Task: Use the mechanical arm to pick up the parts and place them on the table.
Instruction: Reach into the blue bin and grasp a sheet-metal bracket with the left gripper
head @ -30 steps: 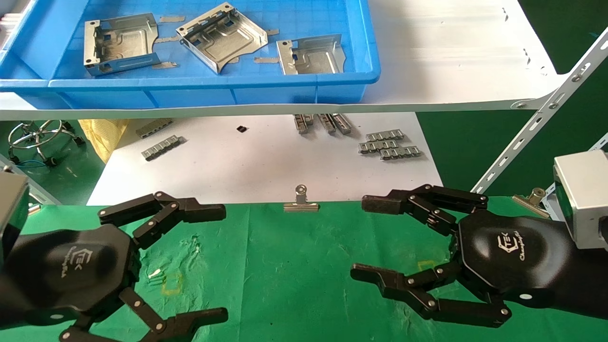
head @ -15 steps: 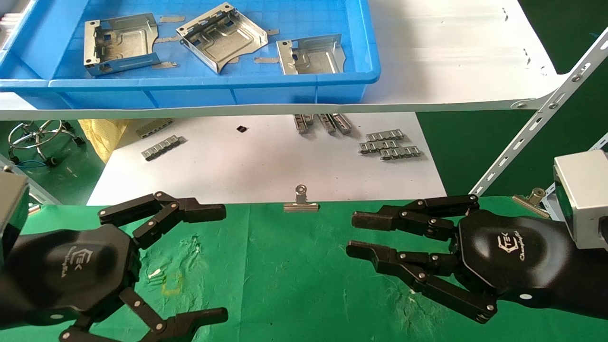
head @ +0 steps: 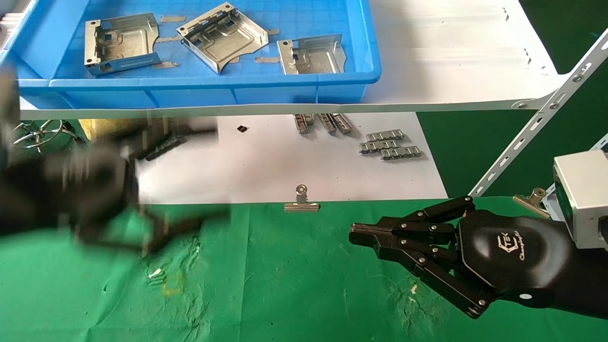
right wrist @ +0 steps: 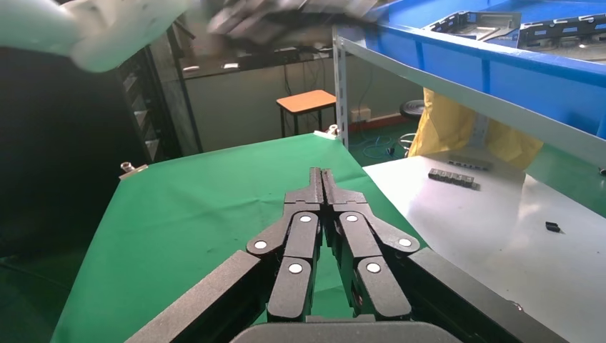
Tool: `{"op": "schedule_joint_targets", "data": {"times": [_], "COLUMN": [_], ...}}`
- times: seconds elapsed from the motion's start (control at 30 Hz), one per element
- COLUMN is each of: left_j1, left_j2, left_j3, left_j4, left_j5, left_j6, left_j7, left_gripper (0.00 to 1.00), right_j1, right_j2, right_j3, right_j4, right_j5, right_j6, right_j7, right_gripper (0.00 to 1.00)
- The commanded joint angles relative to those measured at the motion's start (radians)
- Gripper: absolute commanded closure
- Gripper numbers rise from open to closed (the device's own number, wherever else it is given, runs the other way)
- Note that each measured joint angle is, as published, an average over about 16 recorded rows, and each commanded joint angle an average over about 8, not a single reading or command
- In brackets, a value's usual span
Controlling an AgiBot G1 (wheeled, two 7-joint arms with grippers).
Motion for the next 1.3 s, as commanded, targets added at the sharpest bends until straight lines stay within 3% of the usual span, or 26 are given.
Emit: {"op": "schedule_joint_targets", "data": {"times": [0.03, 0.27, 0.5, 0.53, 0.77, 0.8, 1.3], "left_j1": [-0.084, -0.423, -0.608, -0.623, -0.670, -0.673, -0.700], "left_j2": [0.027, 0.222, 0.371, 0.386, 0.462, 0.468, 0.487], "left_j3": [0.014, 0.124, 0.207, 0.217, 0.261, 0.264, 0.270], "left_j4": [0.037, 0.435, 0.769, 0.801, 0.954, 0.967, 1.053], "left_j5": [0.038, 0.275, 0.436, 0.453, 0.533, 0.539, 0.547], "left_j6": [-0.019, -0.118, -0.253, -0.274, -0.406, -0.416, -0.397], "left_j7": [-0.023, 0.002, 0.021, 0.025, 0.065, 0.070, 0.123], "left_gripper": [0.00, 0.00, 0.00, 0.07, 0.94, 1.00, 1.00], "right_j1": [0.000, 0.000, 0.000, 0.000, 0.000, 0.000, 0.000], "right_j2": [0.000, 0.000, 0.000, 0.000, 0.000, 0.000, 0.000], "right_j3": [0.000, 0.000, 0.000, 0.000, 0.000, 0.000, 0.000], "right_j4": [0.000, 0.000, 0.000, 0.000, 0.000, 0.000, 0.000], "right_j5": [0.000, 0.000, 0.000, 0.000, 0.000, 0.000, 0.000], "right_j6": [0.000, 0.000, 0.000, 0.000, 0.000, 0.000, 0.000], "right_j7": [0.000, 0.000, 0.000, 0.000, 0.000, 0.000, 0.000], "right_gripper": [1.00, 1.00, 1.00, 1.00, 1.00, 1.00, 1.00]}}
